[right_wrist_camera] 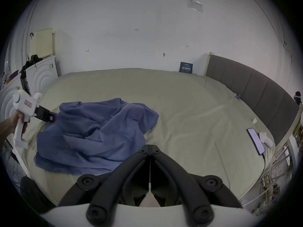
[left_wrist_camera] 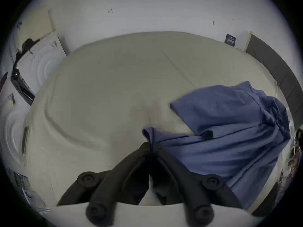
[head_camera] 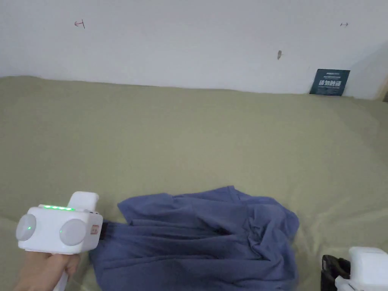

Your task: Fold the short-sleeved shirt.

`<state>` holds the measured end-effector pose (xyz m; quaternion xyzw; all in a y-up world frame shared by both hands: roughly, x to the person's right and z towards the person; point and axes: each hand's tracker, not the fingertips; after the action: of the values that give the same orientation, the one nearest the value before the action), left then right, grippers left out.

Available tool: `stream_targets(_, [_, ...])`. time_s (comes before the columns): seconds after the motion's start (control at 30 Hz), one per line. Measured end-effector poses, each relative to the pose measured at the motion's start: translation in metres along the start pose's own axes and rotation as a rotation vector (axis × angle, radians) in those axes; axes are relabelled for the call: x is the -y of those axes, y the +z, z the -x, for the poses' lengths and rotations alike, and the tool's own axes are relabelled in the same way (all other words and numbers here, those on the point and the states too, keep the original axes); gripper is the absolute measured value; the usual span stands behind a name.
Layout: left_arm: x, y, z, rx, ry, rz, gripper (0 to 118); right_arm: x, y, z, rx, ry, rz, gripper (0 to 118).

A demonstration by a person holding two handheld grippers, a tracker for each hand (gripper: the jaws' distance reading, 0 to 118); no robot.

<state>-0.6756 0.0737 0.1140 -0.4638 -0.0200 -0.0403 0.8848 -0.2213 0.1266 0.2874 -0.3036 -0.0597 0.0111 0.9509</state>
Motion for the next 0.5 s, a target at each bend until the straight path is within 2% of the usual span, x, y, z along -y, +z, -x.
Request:
stream_targets(0.13, [0.002, 0.04, -0.014, 0.028, 0.049, -0.017, 0, -0.028, -0.043, -0.006, -0.015, 0.039, 0.039, 0])
stream_targets(0.33, [-0.007, 0.006, -0.001, 0.047, 0.048, 0.036, 0, -0.062, -0.143, -0.016, -0.047, 0.034, 0.198, 0])
stream_targets(0.4, [-0.009, 0.001, 0.002, 0.054, 0.06, 0.049, 0, -0.066, -0.169, -0.022, -0.086, -0.02, 0.262, 5])
stream_targets(0.43, [-0.004, 0.0, -0.001, 0.05, 0.066, 0.042, 0, -0.068, -0.178, -0.023, -0.07, -0.033, 0.298, 29])
stream_targets(0.5, [-0.005, -0.005, 0.0, 0.052, 0.077, 0.049, 0, -0.067, -0.195, -0.024, -0.049, -0.025, 0.363, 118])
